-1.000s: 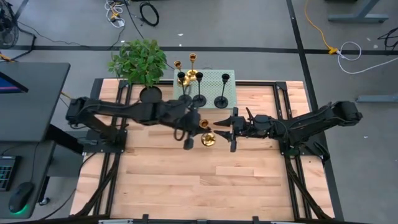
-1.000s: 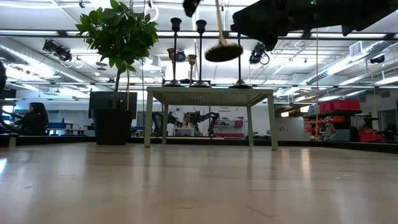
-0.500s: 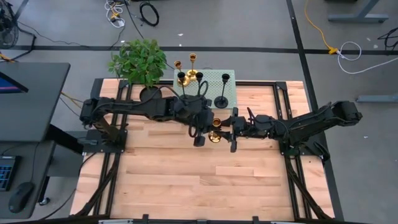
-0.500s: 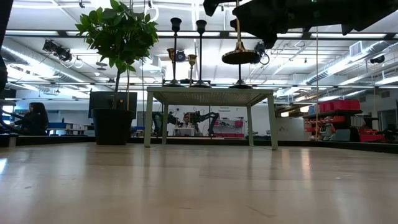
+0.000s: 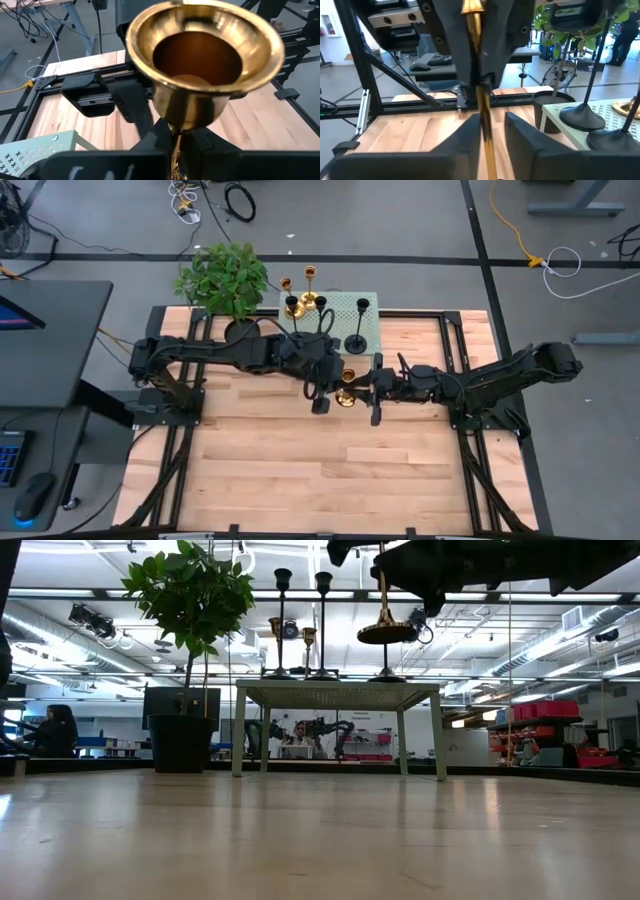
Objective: Pick & Place candle stick holders
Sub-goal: Put the gold candle holder on the shelf
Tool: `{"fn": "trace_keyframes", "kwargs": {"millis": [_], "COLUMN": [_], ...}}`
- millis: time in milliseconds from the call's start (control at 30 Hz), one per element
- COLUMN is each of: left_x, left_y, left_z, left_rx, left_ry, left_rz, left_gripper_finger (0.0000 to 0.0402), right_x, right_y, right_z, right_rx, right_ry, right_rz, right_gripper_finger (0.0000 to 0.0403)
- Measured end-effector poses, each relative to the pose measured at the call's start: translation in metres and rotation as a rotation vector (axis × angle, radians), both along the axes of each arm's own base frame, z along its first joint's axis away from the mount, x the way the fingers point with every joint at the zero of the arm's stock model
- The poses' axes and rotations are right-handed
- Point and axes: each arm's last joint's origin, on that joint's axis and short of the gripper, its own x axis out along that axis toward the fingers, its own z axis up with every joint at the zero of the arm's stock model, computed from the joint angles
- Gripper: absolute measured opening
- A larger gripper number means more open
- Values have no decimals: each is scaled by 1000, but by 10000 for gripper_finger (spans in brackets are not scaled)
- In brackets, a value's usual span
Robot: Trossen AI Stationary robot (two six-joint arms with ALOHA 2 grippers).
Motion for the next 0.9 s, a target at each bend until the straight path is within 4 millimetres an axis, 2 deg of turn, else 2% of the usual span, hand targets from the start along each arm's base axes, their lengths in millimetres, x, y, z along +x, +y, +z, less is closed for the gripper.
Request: {"fn": "trace_keyframes", "kwargs": {"millis": [133, 200, 633, 900], "left_x": [0, 0, 0, 0], "left_y": [0, 0, 0, 0], "left_z": [0, 0, 0, 0], "left_rx": [-3, -4, 2, 18], "left_ry": [1, 1, -4, 2], "left_rz": [2, 2, 12, 9], "left_gripper_finger": [16, 17, 52, 123], "right_x": [0, 0, 0, 0], "right_y": [1, 1, 1, -1], "right_z": [0, 0, 0, 0], "right_rx": [-23, -37, -34, -34], "right_ry": [2, 4, 3, 6], "right_rz": [22, 23, 20, 8], "right_gripper_finger": [23, 11, 5, 2]}}
